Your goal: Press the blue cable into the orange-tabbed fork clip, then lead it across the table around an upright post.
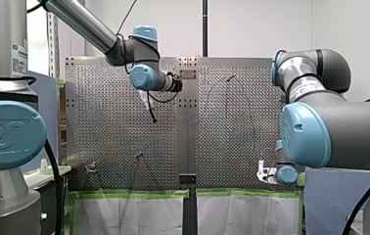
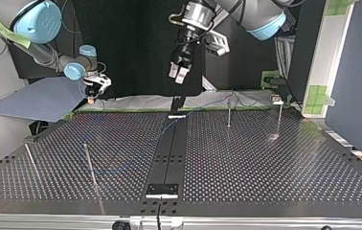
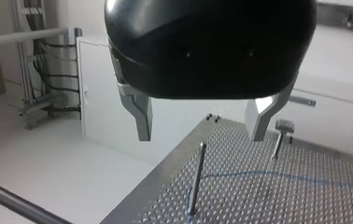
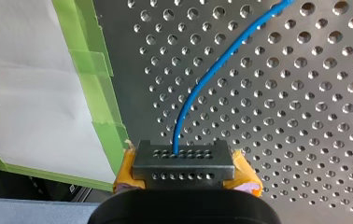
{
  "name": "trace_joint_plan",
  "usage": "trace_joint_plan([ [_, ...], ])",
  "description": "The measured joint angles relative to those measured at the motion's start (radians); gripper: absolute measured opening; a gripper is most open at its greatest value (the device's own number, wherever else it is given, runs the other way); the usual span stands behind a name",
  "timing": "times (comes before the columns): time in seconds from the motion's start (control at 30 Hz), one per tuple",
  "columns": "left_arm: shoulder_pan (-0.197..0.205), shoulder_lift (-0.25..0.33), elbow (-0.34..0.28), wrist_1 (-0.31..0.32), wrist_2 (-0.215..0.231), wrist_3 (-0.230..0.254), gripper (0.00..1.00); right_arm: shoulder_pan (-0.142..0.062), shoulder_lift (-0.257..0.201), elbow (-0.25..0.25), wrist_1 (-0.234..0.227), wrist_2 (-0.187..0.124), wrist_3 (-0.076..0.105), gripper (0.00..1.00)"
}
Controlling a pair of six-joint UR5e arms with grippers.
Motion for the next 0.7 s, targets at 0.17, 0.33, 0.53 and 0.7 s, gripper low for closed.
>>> trace_joint_plan([
  [0.17, 0.005, -0.006, -0.051, 0.051, 0.034, -0.045, 0.98, 0.001, 0.000, 0.000, 0.000, -0.001, 0.000, 0.00],
  [0.33, 0.012, -0.026, -0.103, 0.103, 0.037, -0.059, 0.98, 0.002, 0.000, 0.000, 0.000, -0.001, 0.000, 0.00],
  [0.53, 0.022, -0.052, -0.169, 0.169, 0.038, -0.063, 0.98, 0.003, 0.000, 0.000, 0.000, -0.001, 0.000, 0.00],
  [0.7, 0.030, -0.056, -0.222, 0.222, 0.038, -0.063, 0.98, 0.004, 0.000, 0.000, 0.000, 0.000, 0.000, 0.00],
])
